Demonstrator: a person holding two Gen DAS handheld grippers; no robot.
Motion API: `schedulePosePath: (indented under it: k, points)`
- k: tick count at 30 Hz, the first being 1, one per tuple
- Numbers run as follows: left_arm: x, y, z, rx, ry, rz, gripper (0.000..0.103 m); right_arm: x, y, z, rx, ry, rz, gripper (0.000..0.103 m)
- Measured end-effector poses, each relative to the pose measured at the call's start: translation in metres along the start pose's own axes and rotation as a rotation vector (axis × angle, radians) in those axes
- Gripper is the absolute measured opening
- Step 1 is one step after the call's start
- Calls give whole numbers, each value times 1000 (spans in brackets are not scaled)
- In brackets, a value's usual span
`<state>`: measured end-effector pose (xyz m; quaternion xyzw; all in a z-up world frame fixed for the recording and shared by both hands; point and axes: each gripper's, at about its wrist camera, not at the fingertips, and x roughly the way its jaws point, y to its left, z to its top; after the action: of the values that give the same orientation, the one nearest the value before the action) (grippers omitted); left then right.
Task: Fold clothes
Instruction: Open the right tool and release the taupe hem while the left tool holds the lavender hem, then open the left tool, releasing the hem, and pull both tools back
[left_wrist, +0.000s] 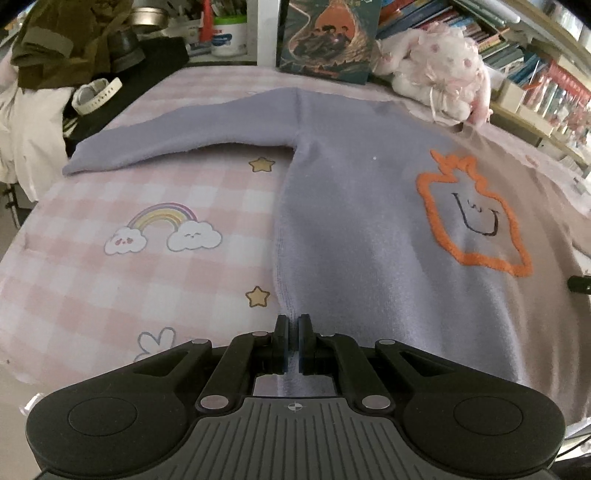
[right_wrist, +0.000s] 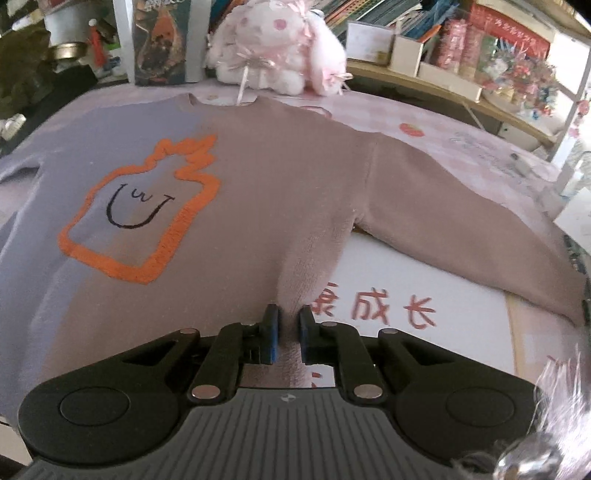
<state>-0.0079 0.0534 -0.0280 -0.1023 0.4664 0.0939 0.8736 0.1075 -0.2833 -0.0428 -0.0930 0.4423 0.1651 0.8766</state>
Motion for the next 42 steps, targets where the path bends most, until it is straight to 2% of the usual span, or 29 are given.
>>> schedulePosePath:
  k: [7, 14, 17, 20, 21, 22, 29, 33, 35, 36, 38, 40, 42]
  points:
    - [4, 18, 2, -55, -11, -41, 4, 4, 14, 3, -14, -6, -56, 10]
    - [7, 19, 4, -30, -8, -106, 4, 9, 18, 6, -22, -23, -99, 10]
    - [6, 22, 4, -24, -15, -127, 7, 10, 19, 5, -16, -29, -132, 12]
    - [-1, 31, 5, -38, -59, -157, 10, 4, 20, 5, 28, -27, -148, 24]
    - [-3, 34, 6, -39, -76, -166, 14, 0, 19, 3, 56, -29, -142, 32]
    - [-6, 37, 7, -38, -89, -174, 18, -5, 18, 0, 86, -33, -133, 35]
    - [7, 47, 10, -6, -52, -193, 19, -33, 23, -30, 262, -27, -123, 36]
    - [14, 50, 9, 6, -32, -234, 18, -47, 33, -47, 307, -22, -140, 35]
    - [16, 51, 8, 9, -35, -249, 13, -50, 37, -54, 313, -19, -152, 34]
    - [18, 52, 8, 12, -37, -251, 5, -52, 40, -57, 314, -17, -159, 32]
    - [20, 52, 9, 25, -42, -250, 4, -54, 43, -62, 316, -14, -172, 27]
    - [21, 51, 11, 36, -49, -244, 4, -54, 45, -65, 311, -15, -190, 16]
    - [22, 51, 12, 40, -54, -238, 4, -53, 47, -66, 305, -17, -199, 14]
